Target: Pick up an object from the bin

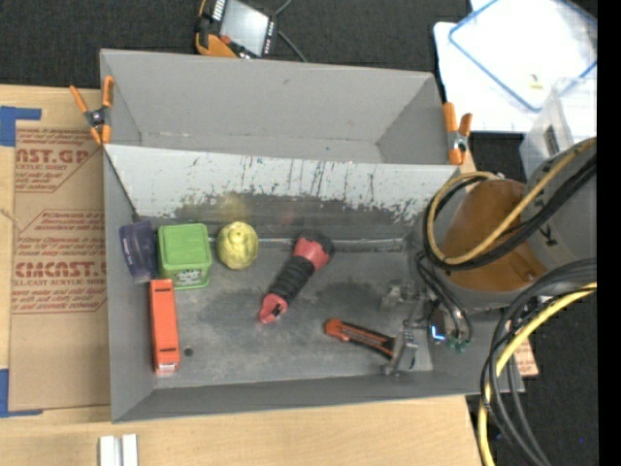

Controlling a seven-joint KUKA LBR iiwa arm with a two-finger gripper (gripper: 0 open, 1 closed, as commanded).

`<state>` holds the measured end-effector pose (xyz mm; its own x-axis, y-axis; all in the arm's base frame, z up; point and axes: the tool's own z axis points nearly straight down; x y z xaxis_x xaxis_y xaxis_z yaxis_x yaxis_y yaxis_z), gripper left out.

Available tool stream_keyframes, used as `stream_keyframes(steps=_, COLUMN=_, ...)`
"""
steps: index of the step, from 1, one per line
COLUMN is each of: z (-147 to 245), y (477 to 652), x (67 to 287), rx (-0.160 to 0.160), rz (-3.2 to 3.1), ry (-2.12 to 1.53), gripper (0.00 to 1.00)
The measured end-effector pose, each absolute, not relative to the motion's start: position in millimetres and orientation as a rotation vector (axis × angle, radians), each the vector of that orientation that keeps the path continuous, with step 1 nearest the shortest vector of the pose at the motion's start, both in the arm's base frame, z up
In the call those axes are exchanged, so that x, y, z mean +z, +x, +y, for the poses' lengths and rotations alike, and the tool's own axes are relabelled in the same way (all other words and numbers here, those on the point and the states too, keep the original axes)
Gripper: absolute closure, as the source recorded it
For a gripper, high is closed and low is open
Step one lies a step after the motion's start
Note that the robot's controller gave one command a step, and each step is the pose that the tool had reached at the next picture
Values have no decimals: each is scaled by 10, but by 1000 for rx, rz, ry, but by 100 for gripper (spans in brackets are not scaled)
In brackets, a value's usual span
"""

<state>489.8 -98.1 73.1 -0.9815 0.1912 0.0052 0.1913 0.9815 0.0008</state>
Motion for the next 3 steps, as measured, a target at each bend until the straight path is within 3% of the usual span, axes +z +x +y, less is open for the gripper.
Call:
stream_keyframes(steps=1, z=-991, y=4826, x=708, rx=1, rz=-3143, ry=-323, gripper=0)
stream_keyframes(steps=2, z=-978, y=4879, x=720, rx=-1, rz=-3127, ry=-305, gripper=100)
stream_keyframes(steps=3, z=-977, y=4878, x=722, rx=-1, rz=-3127, ry=-305, gripper=100)
